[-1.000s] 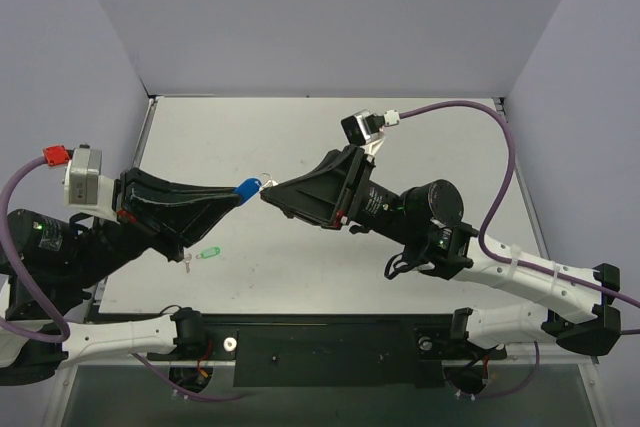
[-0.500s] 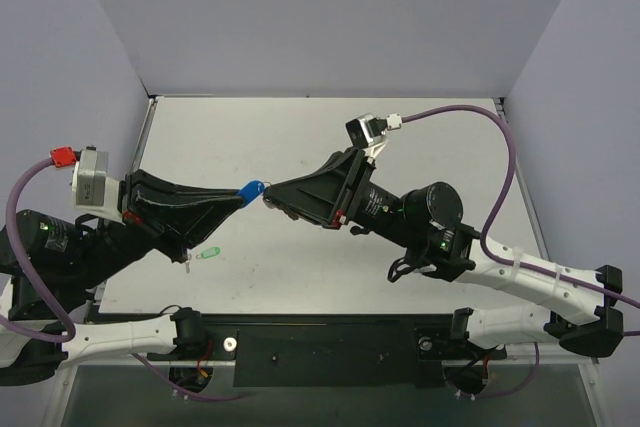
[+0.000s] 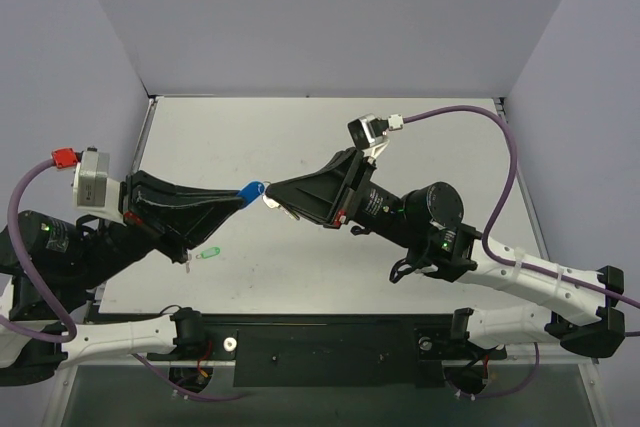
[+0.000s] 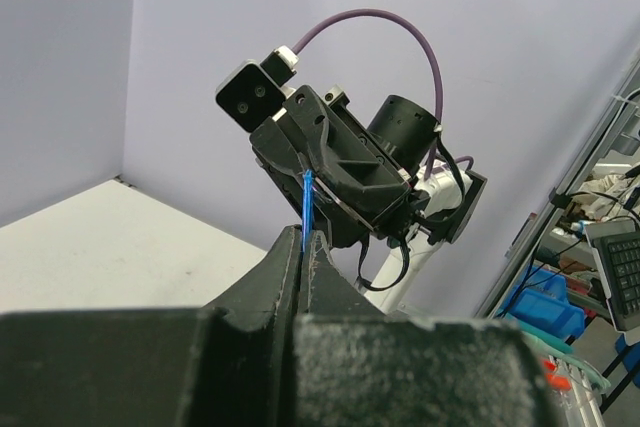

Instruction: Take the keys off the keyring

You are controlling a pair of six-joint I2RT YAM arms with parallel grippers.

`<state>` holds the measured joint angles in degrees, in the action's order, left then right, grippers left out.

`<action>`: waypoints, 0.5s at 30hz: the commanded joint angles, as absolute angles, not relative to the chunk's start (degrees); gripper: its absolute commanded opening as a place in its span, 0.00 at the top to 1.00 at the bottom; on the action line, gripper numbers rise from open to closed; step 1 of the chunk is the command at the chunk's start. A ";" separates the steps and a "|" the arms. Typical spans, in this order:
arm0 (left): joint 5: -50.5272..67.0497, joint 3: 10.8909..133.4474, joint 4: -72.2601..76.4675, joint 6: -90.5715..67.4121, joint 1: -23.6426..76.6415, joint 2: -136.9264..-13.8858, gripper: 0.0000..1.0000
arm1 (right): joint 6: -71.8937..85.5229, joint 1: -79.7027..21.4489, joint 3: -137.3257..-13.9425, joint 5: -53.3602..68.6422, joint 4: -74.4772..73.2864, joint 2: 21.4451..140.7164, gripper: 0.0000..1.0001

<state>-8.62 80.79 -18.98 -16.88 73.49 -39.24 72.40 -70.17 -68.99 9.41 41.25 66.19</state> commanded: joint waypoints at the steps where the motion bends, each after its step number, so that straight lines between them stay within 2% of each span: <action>1: -9.05 80.33 -16.79 -16.79 73.39 -38.24 1.00 | 71.11 -69.96 -68.91 8.79 43.95 64.16 1.00; 6: -8.96 80.07 -17.40 -16.96 73.39 -37.18 0.97 | 69.53 -70.05 -68.64 8.35 40.88 63.46 1.00; 8: -9.49 80.24 -18.63 -17.49 73.39 -36.57 0.75 | 68.39 -70.05 -68.82 8.78 38.51 63.02 1.00; 9: -9.67 80.51 -20.11 -17.66 73.39 -36.30 0.52 | 67.07 -69.96 -69.43 9.14 35.71 62.32 1.00; 10: -10.45 80.86 -21.00 -18.19 73.39 -36.04 0.45 | 66.28 -70.05 -69.69 9.49 33.94 62.05 1.00; 11: -11.24 81.03 -23.18 -18.72 73.39 -35.77 0.32 | 64.70 -69.96 -70.48 9.67 29.92 61.53 1.00; 13: -14.75 82.17 -26.96 -20.74 73.30 -35.25 0.26 | 62.77 -70.05 -72.06 10.19 23.77 60.82 1.00; 15: -16.08 82.61 -29.95 -22.41 73.39 -34.45 0.25 | 60.48 -70.05 -74.16 11.16 16.92 60.65 1.00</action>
